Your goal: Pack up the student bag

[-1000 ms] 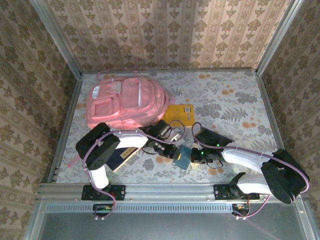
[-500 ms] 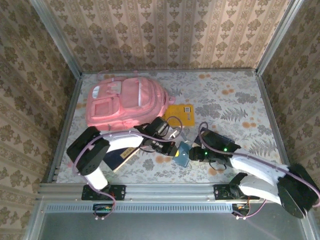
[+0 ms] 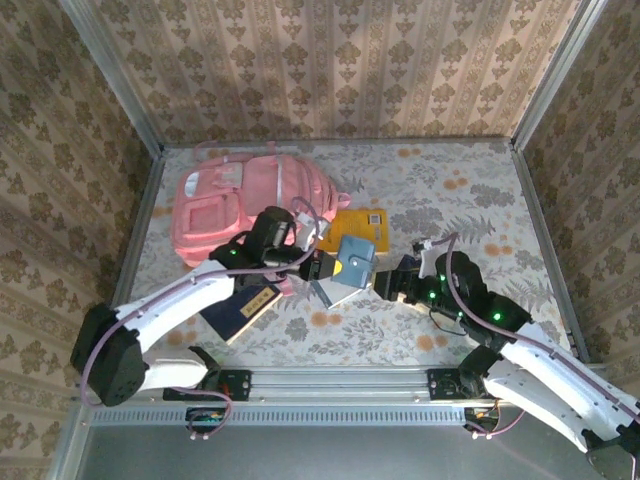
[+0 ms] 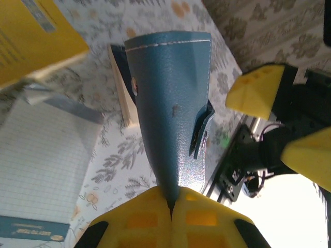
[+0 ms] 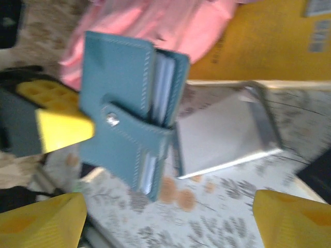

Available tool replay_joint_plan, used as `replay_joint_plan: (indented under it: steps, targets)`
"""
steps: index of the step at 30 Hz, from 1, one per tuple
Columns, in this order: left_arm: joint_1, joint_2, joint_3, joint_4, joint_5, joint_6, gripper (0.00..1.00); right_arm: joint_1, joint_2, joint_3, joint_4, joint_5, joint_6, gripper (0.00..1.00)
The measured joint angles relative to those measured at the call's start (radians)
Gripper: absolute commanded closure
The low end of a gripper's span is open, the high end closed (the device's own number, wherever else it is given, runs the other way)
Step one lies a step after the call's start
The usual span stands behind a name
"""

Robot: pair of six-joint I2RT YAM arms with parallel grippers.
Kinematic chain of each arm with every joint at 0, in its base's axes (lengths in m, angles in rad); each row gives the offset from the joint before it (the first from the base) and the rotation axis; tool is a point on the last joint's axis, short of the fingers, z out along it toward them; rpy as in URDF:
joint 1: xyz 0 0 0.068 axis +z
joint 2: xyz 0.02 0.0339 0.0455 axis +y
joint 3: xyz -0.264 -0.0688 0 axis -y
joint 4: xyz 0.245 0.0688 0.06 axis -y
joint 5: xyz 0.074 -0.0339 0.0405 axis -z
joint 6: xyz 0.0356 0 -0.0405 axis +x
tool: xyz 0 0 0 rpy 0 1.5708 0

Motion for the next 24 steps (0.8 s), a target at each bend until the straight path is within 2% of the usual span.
replay_joint_plan:
  steps: [3,8,15,19,24]
  targets:
    - [0.029,-0.044,-0.033,0.036,0.006,-0.023,0.99,-0.046,0.073,-0.004,0.124,-0.146,0.032,0.00]
    - [0.036,-0.071,-0.079,0.090,0.052,-0.064,0.99,-0.085,0.179,-0.038,0.316,-0.280,0.100,0.02]
    - [0.036,-0.099,-0.113,0.130,0.081,-0.097,0.99,-0.091,0.271,-0.039,0.476,-0.362,0.162,0.24]
    - [0.036,-0.104,-0.116,0.149,0.092,-0.108,0.99,-0.091,0.319,-0.039,0.536,-0.388,0.198,0.29]
    - [0.036,-0.109,-0.118,0.171,0.095,-0.122,0.98,-0.091,0.322,-0.040,0.603,-0.393,0.237,0.51]
